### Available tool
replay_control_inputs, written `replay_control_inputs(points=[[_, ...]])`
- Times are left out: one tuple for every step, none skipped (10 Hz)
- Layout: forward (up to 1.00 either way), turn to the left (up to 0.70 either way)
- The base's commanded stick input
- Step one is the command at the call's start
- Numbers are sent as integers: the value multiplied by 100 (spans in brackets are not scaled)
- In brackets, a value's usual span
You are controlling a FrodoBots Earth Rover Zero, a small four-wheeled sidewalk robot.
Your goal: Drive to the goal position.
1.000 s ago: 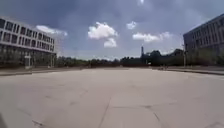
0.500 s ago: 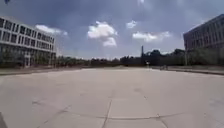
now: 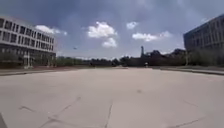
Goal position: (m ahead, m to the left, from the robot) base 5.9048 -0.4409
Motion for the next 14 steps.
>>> replay_control_inputs(points=[[70, 0], [70, 0], [70, 0], [70, 0], [70, 0], [70, 0], [70, 0], [70, 0], [70, 0], [70, 0], [70, 0], [70, 0], [70, 0], [70, 0]])
